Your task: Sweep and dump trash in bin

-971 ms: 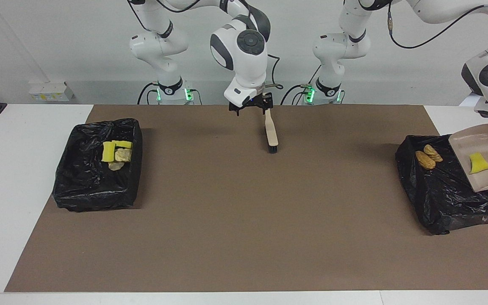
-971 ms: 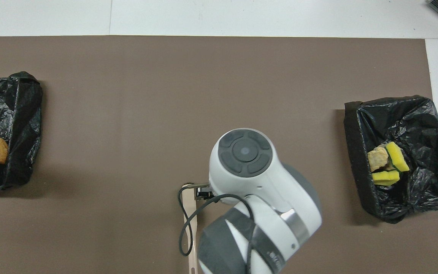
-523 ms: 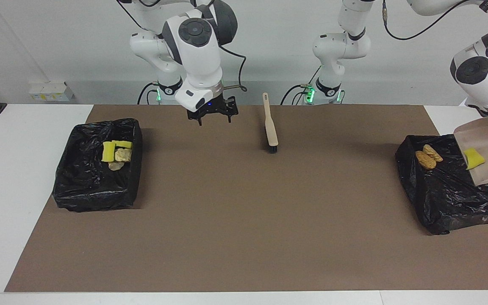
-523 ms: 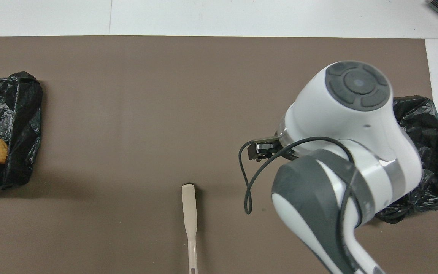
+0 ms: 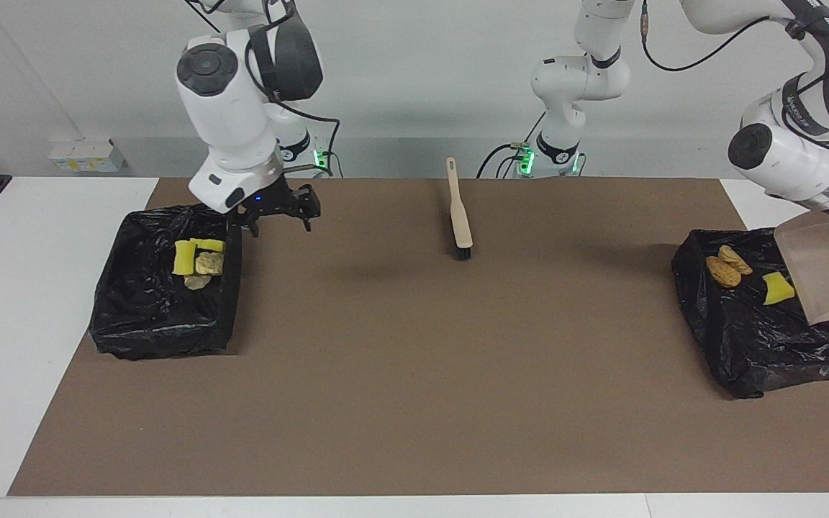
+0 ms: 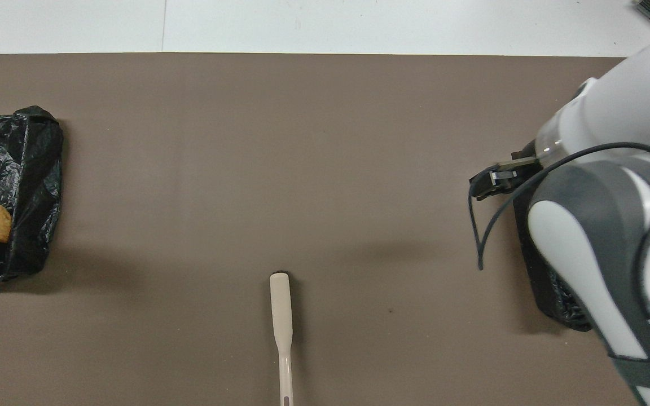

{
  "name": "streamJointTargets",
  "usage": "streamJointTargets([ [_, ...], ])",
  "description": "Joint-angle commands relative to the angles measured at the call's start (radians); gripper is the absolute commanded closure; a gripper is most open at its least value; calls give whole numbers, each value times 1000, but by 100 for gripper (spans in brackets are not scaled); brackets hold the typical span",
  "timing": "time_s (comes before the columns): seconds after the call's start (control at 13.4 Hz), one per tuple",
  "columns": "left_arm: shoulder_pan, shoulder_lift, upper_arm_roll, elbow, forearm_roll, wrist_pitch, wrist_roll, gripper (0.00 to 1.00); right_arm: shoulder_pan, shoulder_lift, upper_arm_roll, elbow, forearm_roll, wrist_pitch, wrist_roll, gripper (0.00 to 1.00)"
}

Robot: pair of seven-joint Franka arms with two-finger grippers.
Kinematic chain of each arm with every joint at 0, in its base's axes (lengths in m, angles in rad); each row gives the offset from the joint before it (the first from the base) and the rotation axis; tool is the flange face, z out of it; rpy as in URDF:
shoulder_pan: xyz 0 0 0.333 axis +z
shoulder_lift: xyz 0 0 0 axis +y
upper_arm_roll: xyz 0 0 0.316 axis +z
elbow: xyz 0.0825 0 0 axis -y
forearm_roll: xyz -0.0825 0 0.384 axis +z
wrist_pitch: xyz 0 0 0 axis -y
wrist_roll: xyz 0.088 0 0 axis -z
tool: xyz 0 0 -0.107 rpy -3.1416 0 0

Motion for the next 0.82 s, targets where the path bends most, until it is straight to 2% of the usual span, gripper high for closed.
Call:
streamJointTargets([
  [0.0, -16, -14, 0, 86, 19, -44, 23, 100, 35, -14, -140, 65, -4, 0, -43, 0],
  [0.15, -16, -34, -36, 155, -77, -67, 173, 100, 32, -32, -191, 79, 14, -25, -40, 0],
  [0.3, -16, -45, -145, 152, -223, -200, 166, 100, 33, -99, -206, 65, 20, -48, -2, 0],
  [0.52, -17, -48, -294, 146, -453, -361, 33, 100, 35, -123, -206, 23, 28, -45, 30, 0],
  [0.75, -16, -33, -412, 154, -601, -483, -119, 100, 36, -123, -199, 25, 31, -46, 29, 0],
])
